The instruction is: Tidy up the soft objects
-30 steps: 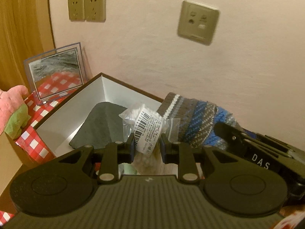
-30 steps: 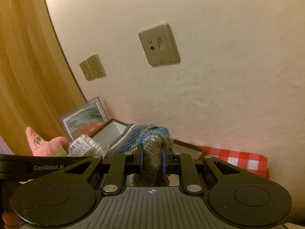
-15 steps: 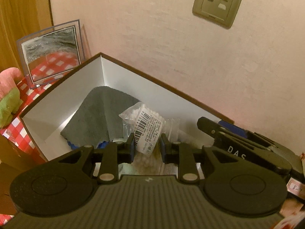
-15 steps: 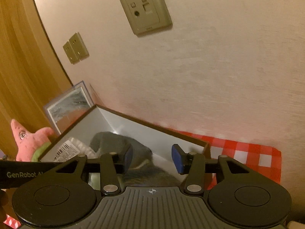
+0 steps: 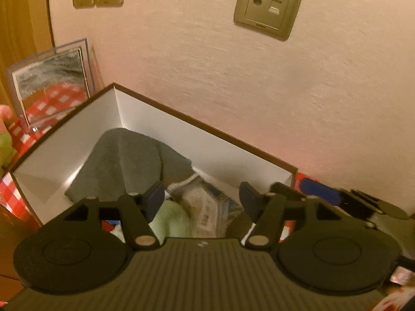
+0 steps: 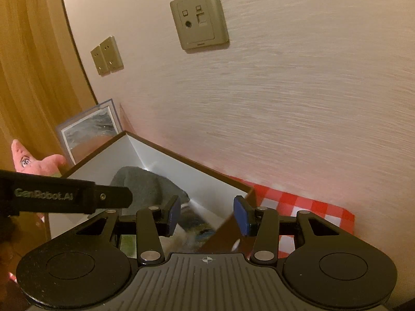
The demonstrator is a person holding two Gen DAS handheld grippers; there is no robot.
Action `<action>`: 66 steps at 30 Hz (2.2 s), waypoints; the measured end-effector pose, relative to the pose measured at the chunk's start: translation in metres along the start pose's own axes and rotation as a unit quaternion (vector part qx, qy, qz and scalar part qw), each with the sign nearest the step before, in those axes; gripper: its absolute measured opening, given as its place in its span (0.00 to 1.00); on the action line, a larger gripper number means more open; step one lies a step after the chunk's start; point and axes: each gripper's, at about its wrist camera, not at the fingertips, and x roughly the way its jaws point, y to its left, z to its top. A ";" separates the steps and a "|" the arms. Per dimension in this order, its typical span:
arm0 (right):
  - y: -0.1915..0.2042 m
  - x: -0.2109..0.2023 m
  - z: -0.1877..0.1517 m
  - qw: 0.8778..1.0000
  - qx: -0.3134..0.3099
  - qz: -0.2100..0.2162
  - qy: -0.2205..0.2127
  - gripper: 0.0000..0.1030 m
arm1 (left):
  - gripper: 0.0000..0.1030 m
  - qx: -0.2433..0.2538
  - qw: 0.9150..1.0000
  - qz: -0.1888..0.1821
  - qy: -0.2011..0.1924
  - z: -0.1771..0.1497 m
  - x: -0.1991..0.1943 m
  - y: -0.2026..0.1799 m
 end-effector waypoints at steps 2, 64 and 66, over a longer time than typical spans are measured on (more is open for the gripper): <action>0.000 -0.007 -0.001 1.000 -0.004 0.001 -0.001 0.44 | 0.60 0.007 1.000 0.005 0.002 -0.001 -0.001 -0.001; 0.265 -0.287 -0.203 0.984 0.117 -0.122 -0.055 0.76 | 0.60 0.141 0.982 -0.101 -0.071 -0.224 -0.282 0.162; 0.287 -0.289 -0.213 0.981 0.127 -0.132 -0.058 0.76 | 0.60 0.151 0.980 -0.109 -0.068 -0.230 -0.289 0.179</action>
